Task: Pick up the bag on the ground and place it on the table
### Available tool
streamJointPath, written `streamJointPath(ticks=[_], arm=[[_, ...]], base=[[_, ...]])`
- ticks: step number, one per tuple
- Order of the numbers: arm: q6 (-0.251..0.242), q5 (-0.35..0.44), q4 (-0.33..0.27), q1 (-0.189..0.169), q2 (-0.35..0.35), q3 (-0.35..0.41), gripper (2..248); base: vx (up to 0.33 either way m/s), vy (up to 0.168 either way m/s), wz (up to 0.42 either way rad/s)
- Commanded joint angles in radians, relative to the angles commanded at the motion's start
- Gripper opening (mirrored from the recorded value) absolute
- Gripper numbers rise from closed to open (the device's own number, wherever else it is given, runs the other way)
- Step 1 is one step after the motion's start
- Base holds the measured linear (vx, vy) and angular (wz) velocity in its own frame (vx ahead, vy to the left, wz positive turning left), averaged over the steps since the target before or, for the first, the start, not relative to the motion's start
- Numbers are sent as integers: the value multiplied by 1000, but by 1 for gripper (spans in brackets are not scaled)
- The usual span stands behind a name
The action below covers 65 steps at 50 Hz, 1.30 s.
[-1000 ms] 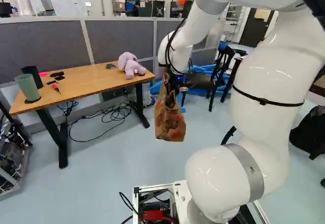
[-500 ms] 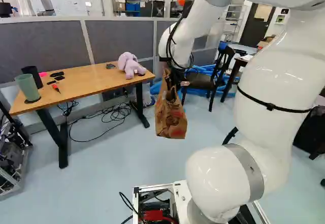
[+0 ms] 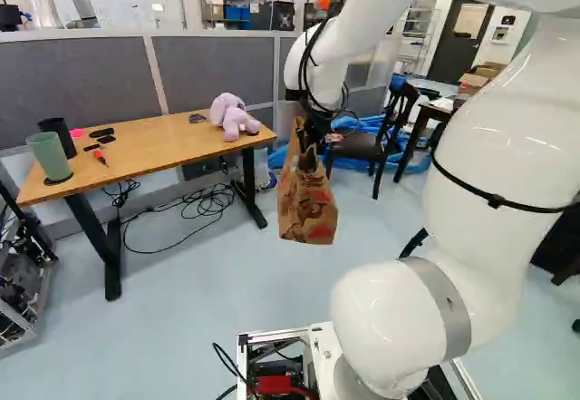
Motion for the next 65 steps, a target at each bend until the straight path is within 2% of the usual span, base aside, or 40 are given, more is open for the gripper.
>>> streamJointPath(ticks=[23, 65], arm=[[0, -113, 0, -2, 44, -31, 21], [0, -272, 0, -3, 194, -28, 21]], base=[[0, 0, 0], [0, 0, 0]])
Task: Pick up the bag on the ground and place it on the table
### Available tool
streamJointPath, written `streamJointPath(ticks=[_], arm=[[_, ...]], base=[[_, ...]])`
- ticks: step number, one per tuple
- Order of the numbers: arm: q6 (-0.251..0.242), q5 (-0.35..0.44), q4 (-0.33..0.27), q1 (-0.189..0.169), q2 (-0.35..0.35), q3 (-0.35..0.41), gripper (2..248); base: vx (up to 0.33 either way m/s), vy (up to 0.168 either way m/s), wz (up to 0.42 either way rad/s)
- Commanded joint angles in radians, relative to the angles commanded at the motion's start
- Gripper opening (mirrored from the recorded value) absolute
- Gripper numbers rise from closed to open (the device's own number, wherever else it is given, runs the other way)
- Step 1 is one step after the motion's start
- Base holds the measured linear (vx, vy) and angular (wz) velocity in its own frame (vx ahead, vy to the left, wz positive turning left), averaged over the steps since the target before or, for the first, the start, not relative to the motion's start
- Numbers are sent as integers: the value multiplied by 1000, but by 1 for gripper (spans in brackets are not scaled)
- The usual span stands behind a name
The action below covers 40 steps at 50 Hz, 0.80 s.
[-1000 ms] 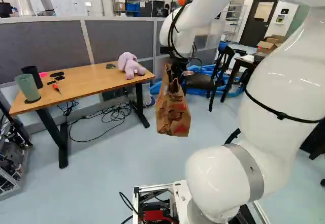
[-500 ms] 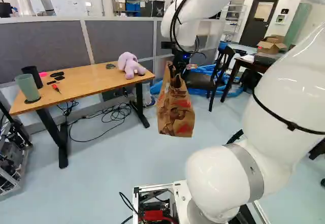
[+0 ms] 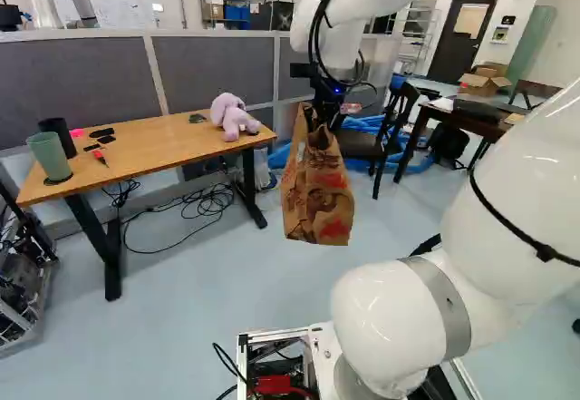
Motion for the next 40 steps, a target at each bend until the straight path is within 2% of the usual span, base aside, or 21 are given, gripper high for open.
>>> streamJointPath(ticks=[40], arm=[[0, -121, 0, -4, 56, -81, 21]], base=[[0, 0, 0]])
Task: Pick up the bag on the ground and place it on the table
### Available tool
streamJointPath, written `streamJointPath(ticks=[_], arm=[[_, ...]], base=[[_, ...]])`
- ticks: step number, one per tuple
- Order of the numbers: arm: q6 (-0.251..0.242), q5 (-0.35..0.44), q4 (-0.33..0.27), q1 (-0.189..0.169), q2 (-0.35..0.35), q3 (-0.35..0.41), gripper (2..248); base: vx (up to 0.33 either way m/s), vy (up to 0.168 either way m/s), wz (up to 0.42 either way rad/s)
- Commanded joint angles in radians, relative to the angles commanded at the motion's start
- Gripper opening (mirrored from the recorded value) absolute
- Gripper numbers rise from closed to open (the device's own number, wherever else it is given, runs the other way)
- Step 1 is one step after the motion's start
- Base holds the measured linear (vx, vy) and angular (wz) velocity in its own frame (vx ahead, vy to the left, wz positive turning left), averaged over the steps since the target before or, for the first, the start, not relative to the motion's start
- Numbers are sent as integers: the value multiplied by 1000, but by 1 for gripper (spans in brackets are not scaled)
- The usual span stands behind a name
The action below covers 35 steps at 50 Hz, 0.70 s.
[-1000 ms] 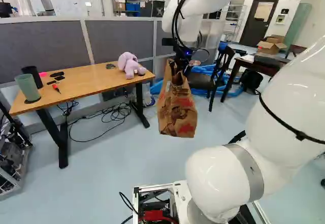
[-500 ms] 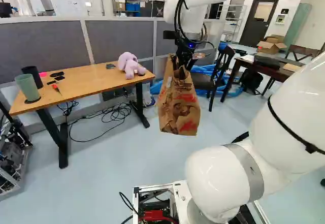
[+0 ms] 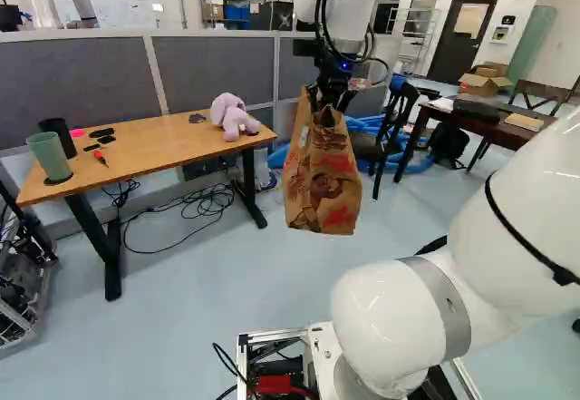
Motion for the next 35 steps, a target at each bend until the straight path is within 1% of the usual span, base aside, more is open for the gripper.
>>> streamJointPath(ticks=[35], arm=[[0, -105, 0, -3, 26, -90, 21]], base=[[0, 0, 0]])
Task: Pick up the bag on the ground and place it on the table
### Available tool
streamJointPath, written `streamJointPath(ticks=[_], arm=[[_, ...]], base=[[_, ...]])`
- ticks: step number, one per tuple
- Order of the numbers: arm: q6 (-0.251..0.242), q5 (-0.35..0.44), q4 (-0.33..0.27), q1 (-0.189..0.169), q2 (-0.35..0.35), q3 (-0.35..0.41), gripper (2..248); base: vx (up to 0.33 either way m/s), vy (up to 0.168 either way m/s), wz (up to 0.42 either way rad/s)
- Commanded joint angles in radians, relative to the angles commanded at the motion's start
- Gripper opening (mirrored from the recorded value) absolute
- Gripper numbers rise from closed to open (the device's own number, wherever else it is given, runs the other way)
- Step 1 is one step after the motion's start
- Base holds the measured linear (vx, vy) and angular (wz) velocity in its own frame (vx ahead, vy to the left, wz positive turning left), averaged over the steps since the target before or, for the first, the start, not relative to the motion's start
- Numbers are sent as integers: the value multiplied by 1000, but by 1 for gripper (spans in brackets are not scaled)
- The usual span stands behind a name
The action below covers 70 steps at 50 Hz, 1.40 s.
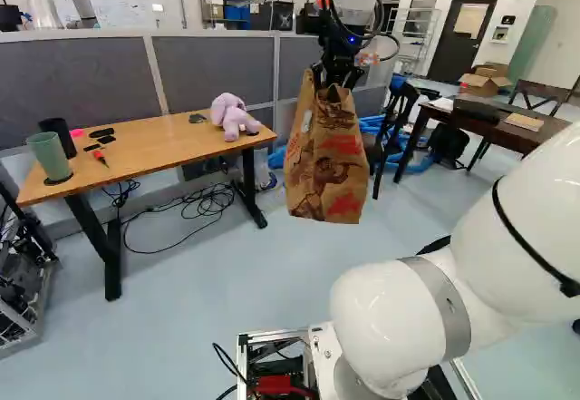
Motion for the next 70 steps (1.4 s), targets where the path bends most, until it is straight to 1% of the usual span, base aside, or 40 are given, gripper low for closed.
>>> streamJointPath(ticks=[26, 61, 70], arm=[[0, -53, 0, -2, 1, -72, 21], [0, -54, 0, -3, 0, -76, 21], [0, -54, 0, -3, 0, -76, 21]], base=[[0, 0, 0], [1, 0, -8], [11, 14, 103]])
